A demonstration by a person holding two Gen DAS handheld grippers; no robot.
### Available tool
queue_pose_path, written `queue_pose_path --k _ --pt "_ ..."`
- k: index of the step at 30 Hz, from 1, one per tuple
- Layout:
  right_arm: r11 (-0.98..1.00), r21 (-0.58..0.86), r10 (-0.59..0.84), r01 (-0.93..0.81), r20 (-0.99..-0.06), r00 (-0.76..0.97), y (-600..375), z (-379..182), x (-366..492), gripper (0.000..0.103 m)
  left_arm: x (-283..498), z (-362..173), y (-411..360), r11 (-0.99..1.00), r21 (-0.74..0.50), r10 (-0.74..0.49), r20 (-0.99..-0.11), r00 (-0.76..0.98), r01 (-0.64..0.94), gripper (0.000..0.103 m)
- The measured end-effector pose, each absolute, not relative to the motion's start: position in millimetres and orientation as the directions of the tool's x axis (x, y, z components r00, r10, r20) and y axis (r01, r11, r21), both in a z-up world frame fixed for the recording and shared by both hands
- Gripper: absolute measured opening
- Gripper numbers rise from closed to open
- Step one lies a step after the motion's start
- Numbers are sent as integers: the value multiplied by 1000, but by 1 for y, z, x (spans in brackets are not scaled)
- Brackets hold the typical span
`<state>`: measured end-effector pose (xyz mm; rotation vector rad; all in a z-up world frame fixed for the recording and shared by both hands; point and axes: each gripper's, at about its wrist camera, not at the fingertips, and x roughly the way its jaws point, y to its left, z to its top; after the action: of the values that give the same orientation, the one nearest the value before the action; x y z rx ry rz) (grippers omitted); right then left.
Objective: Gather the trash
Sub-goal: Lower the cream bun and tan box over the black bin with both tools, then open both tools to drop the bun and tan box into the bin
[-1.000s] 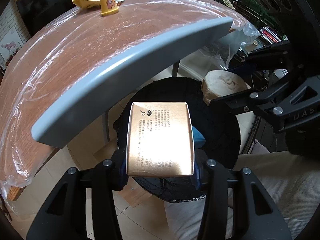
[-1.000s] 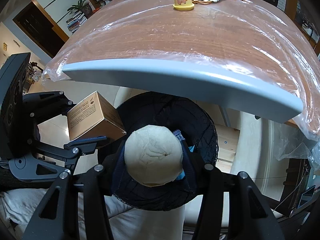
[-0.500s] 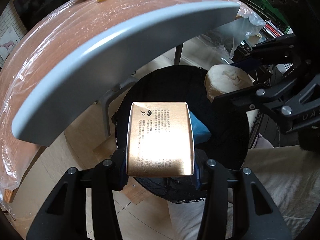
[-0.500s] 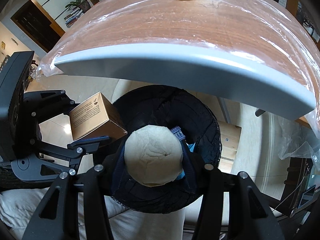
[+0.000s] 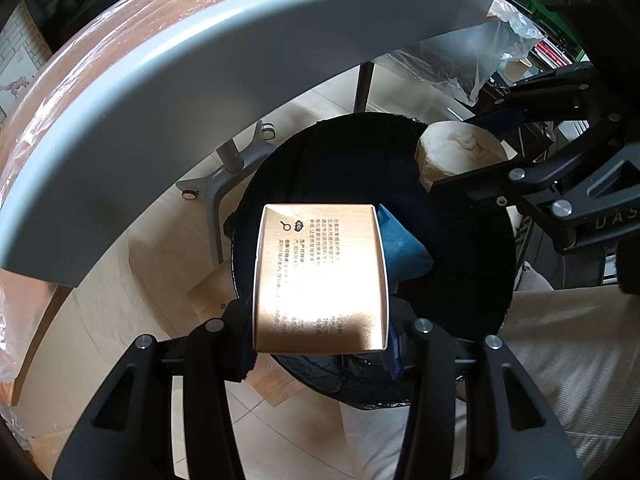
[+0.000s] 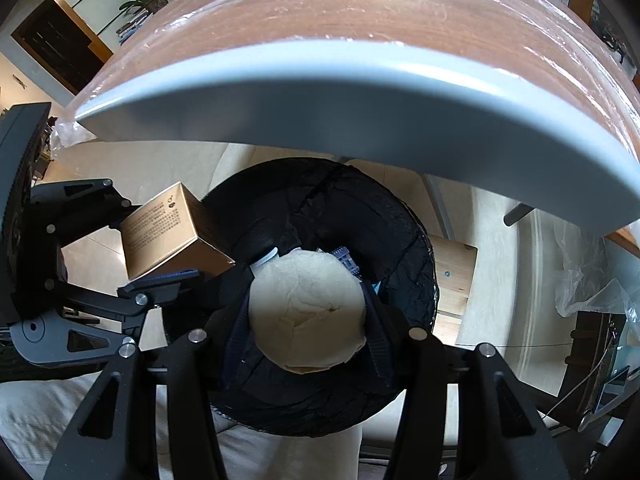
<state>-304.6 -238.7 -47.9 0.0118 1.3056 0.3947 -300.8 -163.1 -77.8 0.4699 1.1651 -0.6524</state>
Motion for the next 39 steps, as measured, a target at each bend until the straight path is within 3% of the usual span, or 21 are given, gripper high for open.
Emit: queue_pose_path --k 30,31,33,34,39 --pt "943 206 253 -263 -954 160 -220 -70 -303 51 -295 -115 -166 710 35 -163 -964 212 703 49" --pt "942 211 258 -262 -953 160 -220 -70 -303 52 -295 -114 -166 707 27 -171 -963 209 707 50" --pt "938 234 279 -257 -948 151 -222 -71 -302 63 -295 -113 -168 702 22 -184 -960 211 712 65" --pt "938 238 282 -252 -947 157 -223 -70 -302 70 -297 -112 -169 701 34 -184 -956 227 713 77" --pt "944 221 267 -244 -947 176 -230 -61 -306 71 -301 -104 -166 701 43 -188 -951 244 712 80"
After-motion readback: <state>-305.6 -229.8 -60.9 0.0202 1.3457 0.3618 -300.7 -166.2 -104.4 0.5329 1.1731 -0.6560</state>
